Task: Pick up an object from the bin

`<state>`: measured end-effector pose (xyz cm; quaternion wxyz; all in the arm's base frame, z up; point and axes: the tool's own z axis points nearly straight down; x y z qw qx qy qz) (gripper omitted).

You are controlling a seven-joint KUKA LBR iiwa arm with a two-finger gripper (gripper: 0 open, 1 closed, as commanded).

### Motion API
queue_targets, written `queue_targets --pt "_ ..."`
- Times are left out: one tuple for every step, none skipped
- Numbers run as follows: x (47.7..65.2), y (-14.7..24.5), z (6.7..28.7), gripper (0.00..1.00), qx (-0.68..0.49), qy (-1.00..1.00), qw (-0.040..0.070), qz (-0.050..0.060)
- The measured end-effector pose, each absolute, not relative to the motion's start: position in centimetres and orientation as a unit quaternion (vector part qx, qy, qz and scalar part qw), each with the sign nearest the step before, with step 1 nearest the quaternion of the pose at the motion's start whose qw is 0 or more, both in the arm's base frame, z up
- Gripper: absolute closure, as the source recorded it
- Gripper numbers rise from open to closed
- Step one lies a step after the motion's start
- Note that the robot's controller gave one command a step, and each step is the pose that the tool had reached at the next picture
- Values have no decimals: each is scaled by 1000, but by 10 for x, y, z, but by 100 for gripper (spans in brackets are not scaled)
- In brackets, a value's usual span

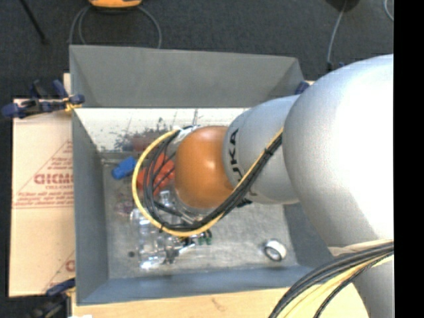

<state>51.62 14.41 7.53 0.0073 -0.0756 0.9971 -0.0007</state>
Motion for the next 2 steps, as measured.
queue_targets --pt "516 146 76 100 -76 997 7 1" --pt "533 20 94 100 -120 993 3 -2"
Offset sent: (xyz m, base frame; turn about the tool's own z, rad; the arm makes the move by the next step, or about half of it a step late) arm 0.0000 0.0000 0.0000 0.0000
